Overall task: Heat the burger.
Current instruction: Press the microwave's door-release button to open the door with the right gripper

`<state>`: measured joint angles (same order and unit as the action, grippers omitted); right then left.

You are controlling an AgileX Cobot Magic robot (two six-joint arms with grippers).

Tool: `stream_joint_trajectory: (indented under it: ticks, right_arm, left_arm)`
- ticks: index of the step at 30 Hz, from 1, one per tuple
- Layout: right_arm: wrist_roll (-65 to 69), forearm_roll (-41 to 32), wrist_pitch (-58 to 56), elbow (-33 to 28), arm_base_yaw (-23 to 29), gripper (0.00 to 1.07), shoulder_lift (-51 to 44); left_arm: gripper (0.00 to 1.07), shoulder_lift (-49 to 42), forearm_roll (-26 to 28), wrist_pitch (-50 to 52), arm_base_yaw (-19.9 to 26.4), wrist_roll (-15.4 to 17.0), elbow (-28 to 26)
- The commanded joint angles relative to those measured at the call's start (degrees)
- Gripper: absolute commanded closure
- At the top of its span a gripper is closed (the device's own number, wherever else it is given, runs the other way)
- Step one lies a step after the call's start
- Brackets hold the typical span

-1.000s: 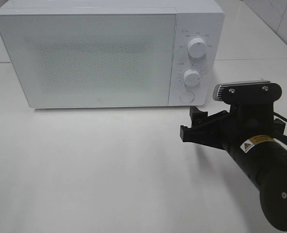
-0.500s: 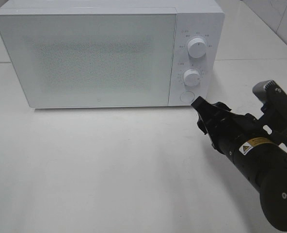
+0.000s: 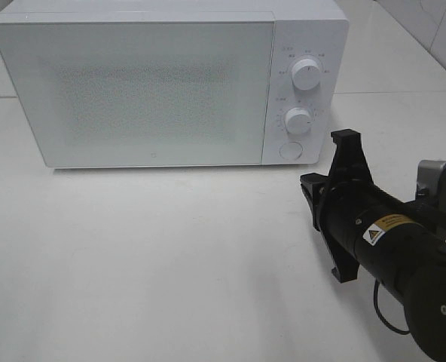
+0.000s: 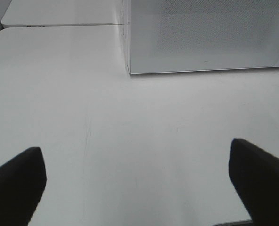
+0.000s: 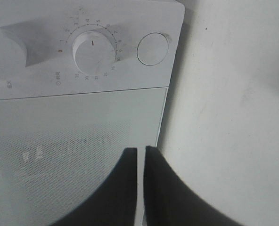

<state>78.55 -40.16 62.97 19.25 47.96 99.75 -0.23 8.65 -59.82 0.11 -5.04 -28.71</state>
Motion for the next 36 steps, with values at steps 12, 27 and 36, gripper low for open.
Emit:
stream_joint_trajectory:
  ticks: [12,27,36]
  right_arm:
    - [-1.5,-4.2,-1.7,4.7,-0.2,1.07,0.6]
    - [1.9,4.5,-5.2,13.2,-8.7,1.07,10.0]
    - [3.2,7.8,-7.4,18.3,-12.6,1.07,14.5]
  left_arm:
    - [0.05,-1.2,0.1,0.5,0.3,0.0,0.2]
    - [0.05,-1.2,0.1,0.5,0.3,0.0,0.2]
    - [0.05,-1.2,0.1,0.5,0.3,0.0,0.2]
